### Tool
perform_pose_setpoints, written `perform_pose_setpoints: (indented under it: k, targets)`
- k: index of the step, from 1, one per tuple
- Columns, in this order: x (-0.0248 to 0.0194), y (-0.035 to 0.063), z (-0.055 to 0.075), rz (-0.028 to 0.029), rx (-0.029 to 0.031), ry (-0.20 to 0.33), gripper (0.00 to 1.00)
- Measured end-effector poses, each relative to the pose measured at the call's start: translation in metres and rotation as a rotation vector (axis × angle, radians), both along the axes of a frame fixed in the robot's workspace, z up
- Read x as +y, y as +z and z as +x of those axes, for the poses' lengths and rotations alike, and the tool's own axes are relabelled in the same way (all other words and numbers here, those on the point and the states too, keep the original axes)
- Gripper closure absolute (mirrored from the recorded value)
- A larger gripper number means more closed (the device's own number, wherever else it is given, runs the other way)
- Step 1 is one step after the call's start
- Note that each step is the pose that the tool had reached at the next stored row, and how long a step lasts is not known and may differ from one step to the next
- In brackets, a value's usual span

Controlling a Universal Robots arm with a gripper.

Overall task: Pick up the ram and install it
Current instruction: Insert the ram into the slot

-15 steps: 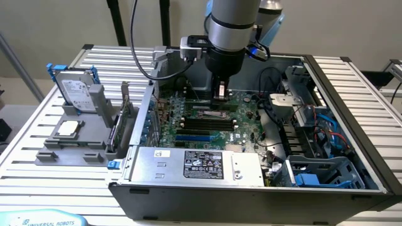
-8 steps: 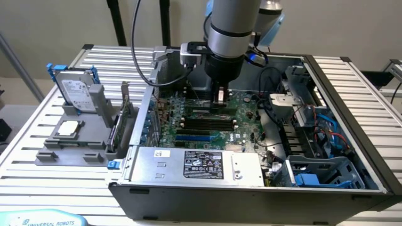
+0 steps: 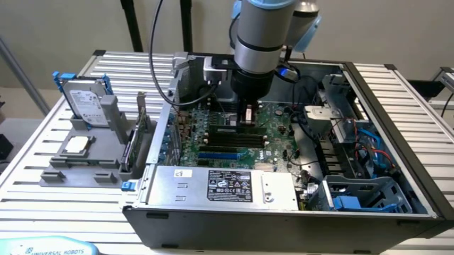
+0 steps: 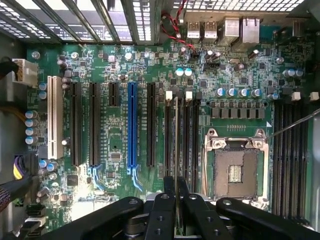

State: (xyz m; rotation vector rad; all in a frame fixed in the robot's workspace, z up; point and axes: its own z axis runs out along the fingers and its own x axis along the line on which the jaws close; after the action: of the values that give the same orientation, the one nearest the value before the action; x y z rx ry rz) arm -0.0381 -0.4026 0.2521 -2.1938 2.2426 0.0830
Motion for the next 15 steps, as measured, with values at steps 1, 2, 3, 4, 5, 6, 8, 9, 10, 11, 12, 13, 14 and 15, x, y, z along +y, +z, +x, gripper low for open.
perform_pose_setpoints:
  k: [1, 2, 3, 4, 5, 6, 8, 9, 10, 11, 12, 13, 14, 15]
  targets:
    - [-0.0002, -0.0018, 0.000, 0.0000, 0.0000, 0.000, 0.87]
    - [-0.0004, -0.0037, 0.000, -0.0001, 0.0001, 0.000, 0.87]
    - [-0.0005, -0.0055, 0.000, -0.0001, 0.0001, 0.000, 0.87]
    - [-0.0005, -0.0074, 0.001, -0.0001, 0.0003, 0.000, 0.87]
    - [-0.0006, -0.0091, 0.001, -0.0001, 0.0003, 0.000, 0.87]
    - [-0.0006, -0.0109, 0.001, 0.0000, 0.0004, 0.000, 0.87]
    - [-0.0006, -0.0146, 0.002, -0.0001, 0.0010, 0.000, 0.87]
    - [-0.0006, -0.0163, 0.002, -0.0002, 0.0018, 0.000, 0.87]
    - [-0.0006, -0.0177, 0.002, 0.0000, 0.0040, 0.000, 0.87]
    - [-0.0006, -0.0182, 0.002, 0.0000, 0.0059, 0.000, 0.87]
    - [-0.0006, -0.0182, 0.002, -0.0003, 0.0061, 0.000, 0.87]
    - [-0.0006, -0.0182, 0.002, -0.0003, 0.0061, 0.000, 0.87]
    - [-0.0006, -0.0182, 0.002, -0.0004, 0.0062, 0.000, 0.87]
    - [-0.0006, -0.0183, 0.002, -0.0002, 0.0060, 0.000, 0.87]
